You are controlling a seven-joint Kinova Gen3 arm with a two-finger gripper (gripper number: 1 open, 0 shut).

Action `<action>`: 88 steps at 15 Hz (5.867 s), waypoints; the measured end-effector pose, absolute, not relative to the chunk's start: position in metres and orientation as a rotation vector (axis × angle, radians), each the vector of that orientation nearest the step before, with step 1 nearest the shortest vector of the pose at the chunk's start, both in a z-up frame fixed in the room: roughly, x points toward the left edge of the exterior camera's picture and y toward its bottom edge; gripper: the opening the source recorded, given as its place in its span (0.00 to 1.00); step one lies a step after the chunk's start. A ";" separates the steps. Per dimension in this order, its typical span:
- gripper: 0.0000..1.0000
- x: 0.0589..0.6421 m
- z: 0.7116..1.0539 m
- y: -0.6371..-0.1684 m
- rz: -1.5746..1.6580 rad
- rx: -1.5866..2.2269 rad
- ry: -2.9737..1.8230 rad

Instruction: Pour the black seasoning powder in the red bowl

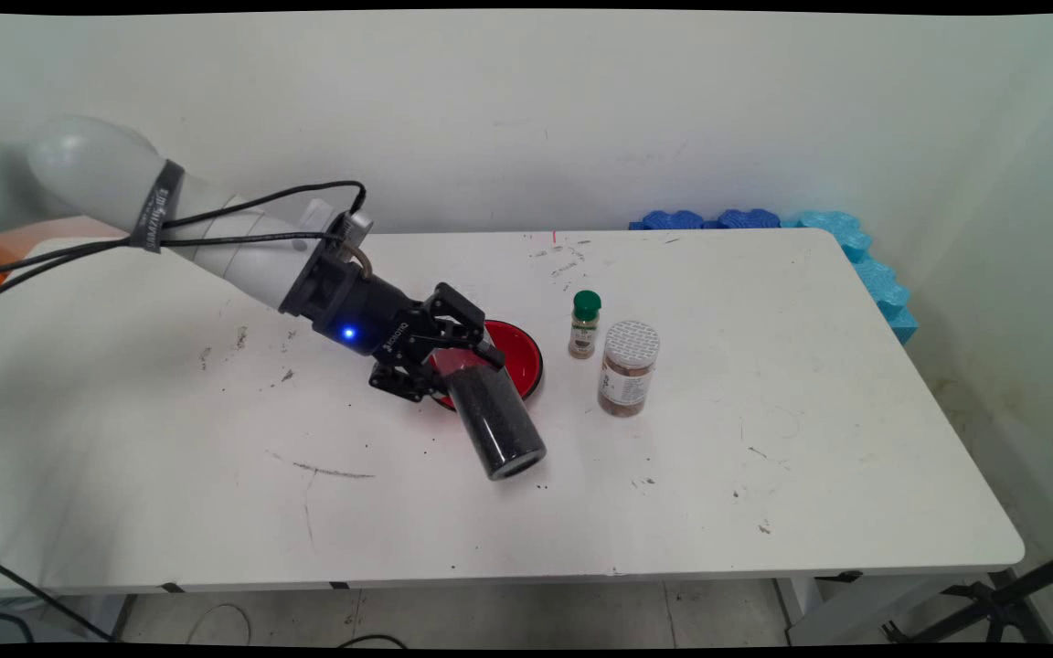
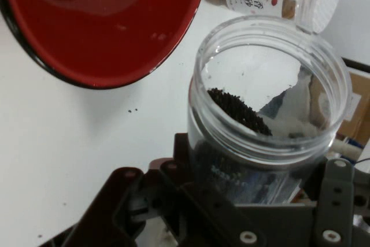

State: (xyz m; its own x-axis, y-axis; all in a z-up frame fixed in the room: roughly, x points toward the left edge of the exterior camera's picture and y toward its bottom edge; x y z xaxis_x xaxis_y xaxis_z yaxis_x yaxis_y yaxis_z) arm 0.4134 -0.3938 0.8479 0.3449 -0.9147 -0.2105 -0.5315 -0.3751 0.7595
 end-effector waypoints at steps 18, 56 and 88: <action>0.00 0.404 0.842 -0.414 -1.132 2.214 -0.776; 0.00 0.409 0.837 -0.418 -1.233 2.197 -0.588; 0.00 0.393 0.924 -0.430 -0.237 1.054 -1.824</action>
